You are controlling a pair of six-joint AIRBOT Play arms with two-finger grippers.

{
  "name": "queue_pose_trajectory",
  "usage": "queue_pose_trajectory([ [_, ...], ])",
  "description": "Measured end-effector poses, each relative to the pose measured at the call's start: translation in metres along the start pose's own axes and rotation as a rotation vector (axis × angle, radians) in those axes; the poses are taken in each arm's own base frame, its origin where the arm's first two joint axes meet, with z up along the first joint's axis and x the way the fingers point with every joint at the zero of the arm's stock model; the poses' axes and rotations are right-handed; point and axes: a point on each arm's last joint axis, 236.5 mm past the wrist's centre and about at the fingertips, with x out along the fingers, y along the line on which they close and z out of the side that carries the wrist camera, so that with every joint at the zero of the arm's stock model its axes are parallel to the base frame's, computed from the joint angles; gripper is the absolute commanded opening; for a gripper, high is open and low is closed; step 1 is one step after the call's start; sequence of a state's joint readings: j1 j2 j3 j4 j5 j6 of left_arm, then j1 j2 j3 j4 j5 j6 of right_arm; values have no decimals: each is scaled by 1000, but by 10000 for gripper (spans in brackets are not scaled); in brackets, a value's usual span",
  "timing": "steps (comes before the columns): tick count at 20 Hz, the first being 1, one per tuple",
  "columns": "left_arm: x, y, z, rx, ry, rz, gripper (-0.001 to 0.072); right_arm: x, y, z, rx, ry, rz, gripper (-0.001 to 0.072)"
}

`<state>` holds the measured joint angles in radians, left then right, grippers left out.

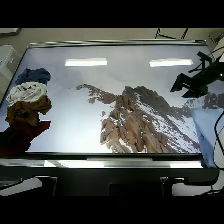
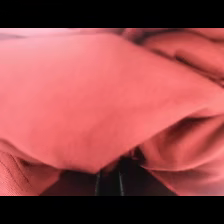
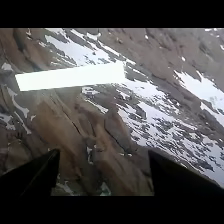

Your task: Fold the clothes and pants, and hang the long-sleeved shirts on hangers.

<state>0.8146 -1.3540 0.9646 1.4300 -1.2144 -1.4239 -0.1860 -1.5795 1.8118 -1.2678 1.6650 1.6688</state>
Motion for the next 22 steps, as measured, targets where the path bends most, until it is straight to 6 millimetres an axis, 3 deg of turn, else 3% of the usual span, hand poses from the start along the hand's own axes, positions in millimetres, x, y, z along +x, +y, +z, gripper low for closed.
queue_pose_trajectory([
  [2, -15, -2, -1, 19, -4, 1, 26, 2, 6, -3, -14, 9, 2, 651],
  [4, -53, -6, 14, 26, -104, 10, 26, 3, 7, -4, -29, 14, -5, 651],
  [7, -150, -27, 48, -21, -416, -27, 26, 3, 1, -4, -52, 13, -35, 650],
  [8, -194, -42, 56, -27, -553, -68, 26, 3, -2, -3, -60, 13, -48, 650],
  [10, -283, -86, 52, 14, -811, -182, 26, 3, -7, -3, -77, 11, -73, 650],
  [11, -324, -112, 40, 51, -925, -257, 26, 2, -10, -2, -82, 11, -84, 650],
  [13, -401, -178, -6, 162, -1116, -481, 26, 2, -14, -2, -89, 8, -102, 649],
  [15, -452, -237, -64, 287, -1193, -741, 25, 2, -16, -1, -90, 6, -112, 650],
  [16, -469, -261, -92, 346, -1191, -858, 25, 1, -17, 0, -92, 1, -116, 650],
  [19, -489, -319, -162, 501, -1071, -1164, 26, -8, -18, 4, -99, -39, -129, 651],
  [21, -475, -357, -191, 579, -927, -1281, 26, -21, -21, 9, -105, -93, -157, 651],
  [22, -456, -380, -203, 614, -833, -1307, 26, -28, -23, 11, -107, -120, -174, 651],
])
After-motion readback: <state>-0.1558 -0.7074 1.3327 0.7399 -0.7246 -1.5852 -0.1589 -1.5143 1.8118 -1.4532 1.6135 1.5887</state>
